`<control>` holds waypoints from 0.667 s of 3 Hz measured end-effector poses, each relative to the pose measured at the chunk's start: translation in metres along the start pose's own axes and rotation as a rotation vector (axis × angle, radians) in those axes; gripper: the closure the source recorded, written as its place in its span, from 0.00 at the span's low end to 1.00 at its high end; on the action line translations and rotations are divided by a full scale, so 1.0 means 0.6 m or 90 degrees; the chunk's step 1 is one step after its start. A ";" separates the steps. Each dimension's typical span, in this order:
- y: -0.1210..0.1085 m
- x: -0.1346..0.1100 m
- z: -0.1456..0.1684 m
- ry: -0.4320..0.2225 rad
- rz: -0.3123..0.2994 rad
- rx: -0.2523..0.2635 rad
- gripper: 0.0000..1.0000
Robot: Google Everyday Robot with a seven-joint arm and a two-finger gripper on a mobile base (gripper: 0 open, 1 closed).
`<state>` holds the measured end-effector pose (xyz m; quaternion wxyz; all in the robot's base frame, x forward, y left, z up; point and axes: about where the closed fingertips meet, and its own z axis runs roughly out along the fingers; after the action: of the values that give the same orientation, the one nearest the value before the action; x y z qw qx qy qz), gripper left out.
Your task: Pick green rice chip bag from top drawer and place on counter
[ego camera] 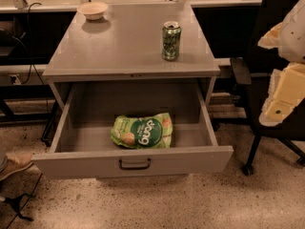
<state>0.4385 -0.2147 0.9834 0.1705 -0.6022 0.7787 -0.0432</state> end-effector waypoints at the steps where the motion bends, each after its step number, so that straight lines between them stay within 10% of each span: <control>1: 0.000 -0.002 0.000 -0.001 0.000 0.002 0.00; 2: 0.004 -0.026 0.040 0.000 -0.013 0.000 0.00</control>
Offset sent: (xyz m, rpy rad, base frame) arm 0.0278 0.0536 -0.0662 -0.0218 0.0162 0.0559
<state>0.4475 -0.1959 0.9635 0.1700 -0.6099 0.7727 -0.0449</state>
